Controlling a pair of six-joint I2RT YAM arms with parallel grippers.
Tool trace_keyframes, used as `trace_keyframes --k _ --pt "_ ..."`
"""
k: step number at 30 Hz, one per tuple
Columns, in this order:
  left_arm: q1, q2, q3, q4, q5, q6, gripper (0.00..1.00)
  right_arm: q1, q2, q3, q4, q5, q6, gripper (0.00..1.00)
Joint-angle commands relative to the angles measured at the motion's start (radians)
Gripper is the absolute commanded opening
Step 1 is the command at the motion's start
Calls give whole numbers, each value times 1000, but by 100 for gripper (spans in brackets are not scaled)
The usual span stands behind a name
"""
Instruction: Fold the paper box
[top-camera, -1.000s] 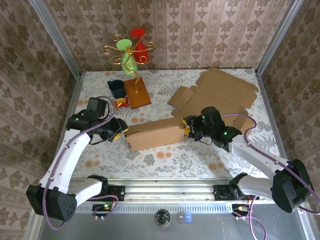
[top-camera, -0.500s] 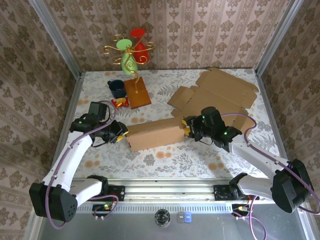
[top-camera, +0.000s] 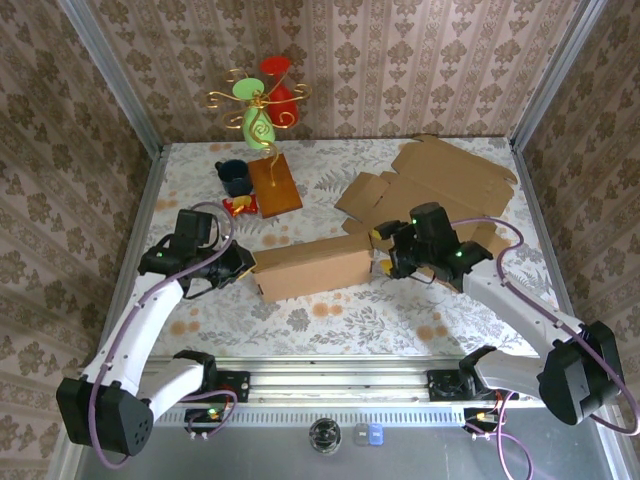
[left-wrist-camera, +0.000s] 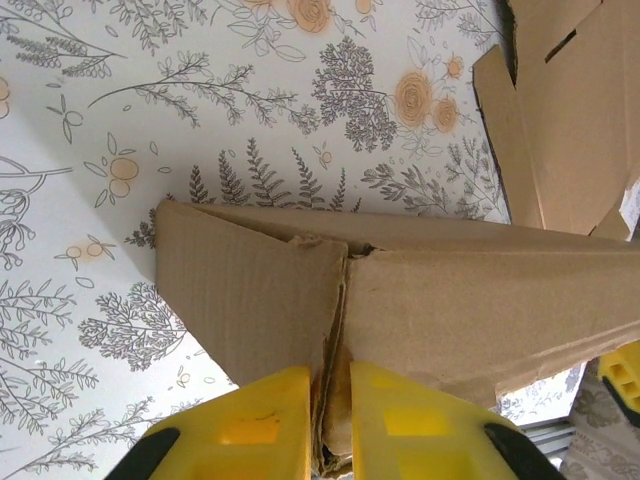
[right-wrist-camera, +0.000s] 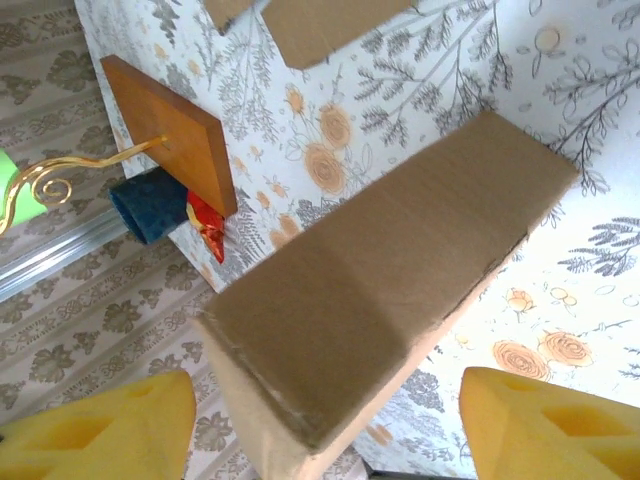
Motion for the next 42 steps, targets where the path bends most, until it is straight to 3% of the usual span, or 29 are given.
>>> trace_keyframes --k 1,7,14,18,27,34,42 --pt "-13 2 -37 -36 -55 53 16 -28 -4 35 -64 -56 -21 75" --pt "-34 7 -45 -13 -56 56 14 -86 56 -6 60 -215 93 77" --pt "-62 4 -47 -20 -94 67 14 -109 153 26 109 -312 124 86" --pt "-69 -1 -52 -14 -107 75 14 -121 210 26 138 -392 124 86" --pt "-85 -3 -48 18 -136 88 13 -124 383 32 229 -516 52 82" --pt "-88 -12 -48 22 -166 105 15 -132 425 -10 333 -582 33 72" --pt "-90 -41 -23 20 -179 87 29 -127 391 -68 429 -575 56 62"
